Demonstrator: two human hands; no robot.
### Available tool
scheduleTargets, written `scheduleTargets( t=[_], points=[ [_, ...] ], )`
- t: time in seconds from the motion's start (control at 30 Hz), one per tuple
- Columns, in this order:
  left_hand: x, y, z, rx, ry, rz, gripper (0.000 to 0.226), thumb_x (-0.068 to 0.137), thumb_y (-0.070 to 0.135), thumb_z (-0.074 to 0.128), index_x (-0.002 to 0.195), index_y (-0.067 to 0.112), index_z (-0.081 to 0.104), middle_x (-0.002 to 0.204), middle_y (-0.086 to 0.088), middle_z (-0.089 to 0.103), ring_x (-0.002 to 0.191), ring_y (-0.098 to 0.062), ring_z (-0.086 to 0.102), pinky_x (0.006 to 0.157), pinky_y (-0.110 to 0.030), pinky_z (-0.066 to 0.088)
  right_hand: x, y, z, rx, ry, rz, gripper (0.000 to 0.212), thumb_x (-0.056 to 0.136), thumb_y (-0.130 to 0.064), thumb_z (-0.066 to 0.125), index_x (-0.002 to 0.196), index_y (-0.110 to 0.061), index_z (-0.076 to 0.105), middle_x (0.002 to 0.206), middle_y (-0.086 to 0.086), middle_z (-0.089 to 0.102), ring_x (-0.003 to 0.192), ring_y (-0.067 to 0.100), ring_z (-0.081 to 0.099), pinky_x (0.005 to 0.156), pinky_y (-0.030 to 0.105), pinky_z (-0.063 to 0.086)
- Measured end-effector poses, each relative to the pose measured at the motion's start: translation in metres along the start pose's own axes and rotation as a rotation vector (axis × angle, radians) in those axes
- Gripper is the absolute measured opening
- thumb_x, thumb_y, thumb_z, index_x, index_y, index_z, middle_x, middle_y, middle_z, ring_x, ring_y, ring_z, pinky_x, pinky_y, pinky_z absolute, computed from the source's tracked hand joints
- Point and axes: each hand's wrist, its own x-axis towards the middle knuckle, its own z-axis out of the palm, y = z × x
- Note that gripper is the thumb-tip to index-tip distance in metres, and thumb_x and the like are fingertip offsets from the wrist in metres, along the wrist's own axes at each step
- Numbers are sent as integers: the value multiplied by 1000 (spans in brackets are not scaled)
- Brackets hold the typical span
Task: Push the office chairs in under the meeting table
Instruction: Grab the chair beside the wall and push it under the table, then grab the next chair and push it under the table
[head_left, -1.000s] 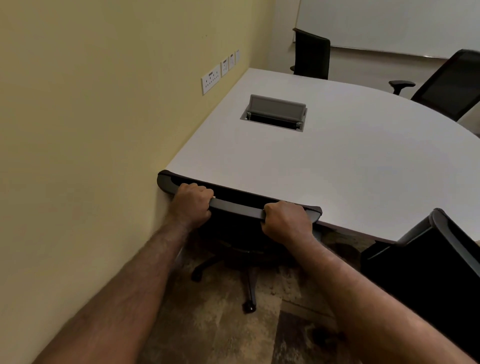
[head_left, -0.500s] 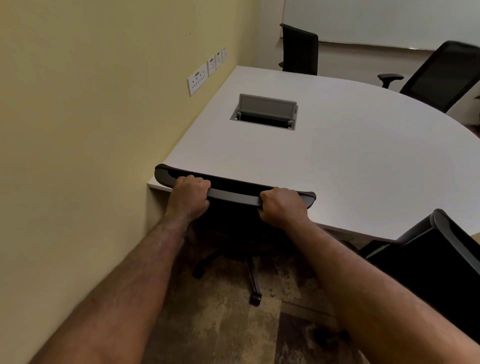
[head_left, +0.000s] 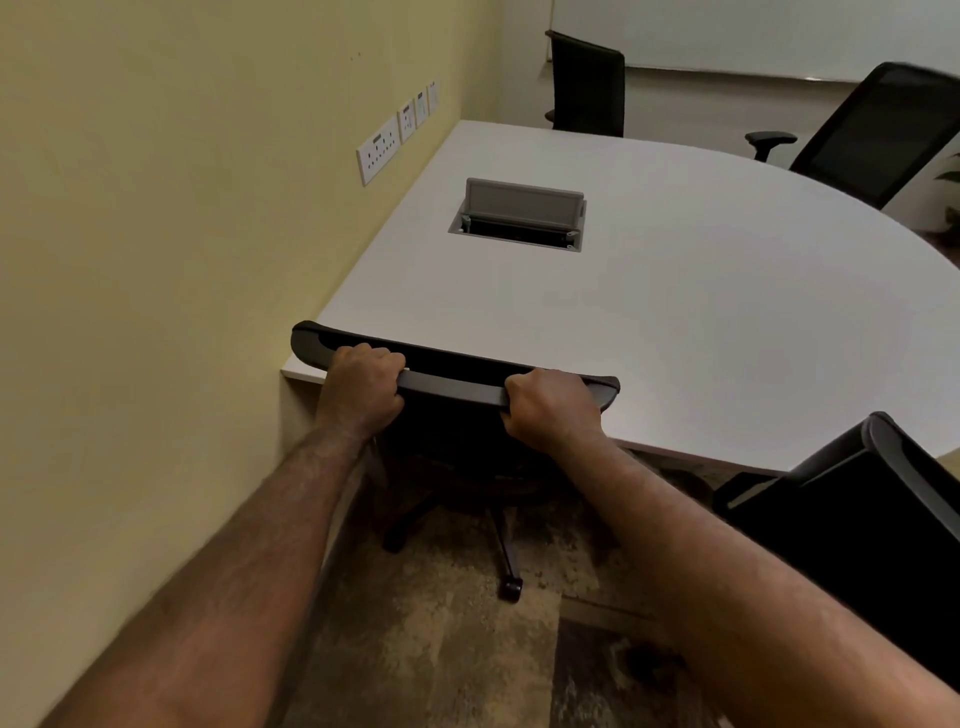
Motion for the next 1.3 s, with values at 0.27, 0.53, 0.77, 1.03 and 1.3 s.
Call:
scheduleTargets(
  t=[0.27,0.53,0.77,1.03,1.3],
  points=[
    [-2,3,-2,-24,-27,-19,17,61,7,64,69,12,50,68,-9,55,69,-33,50,68,-40,36,-14,0,-4,-13,76,-45,12,85,-27,53,83,-18,46,79,4,60,71,31,59,53,34,35],
    [-9,20,-12,-112,6,49,49,67,36,71,107,14,53,104,-6,56,100,-29,50,95,-46,36,-53,10,-13,-51,159,-58,77,85,-45,60,144,-10,25,143,10,39,129,28,35,106,48,30],
    [-16,67,-35,-139,81,222,96,67,74,58,141,20,32,147,-4,37,140,-26,24,115,-49,19,-90,34,-60,-12,290,66,87,89,-67,39,152,-13,11,160,9,18,146,23,10,117,48,10],
    [-9,166,-63,-246,123,391,108,66,85,46,149,20,22,157,-3,25,147,-22,10,117,-52,11,-167,92,-119,-95,434,253,83,91,-68,33,150,-12,18,156,10,27,144,24,19,115,51,14],
    [-5,305,-91,-277,154,593,108,67,86,45,149,20,21,157,-2,26,146,-21,13,116,-51,13,-271,158,-172,-200,483,421,81,91,-67,34,150,-13,20,158,10,25,145,25,16,114,52,11]
  ],
)
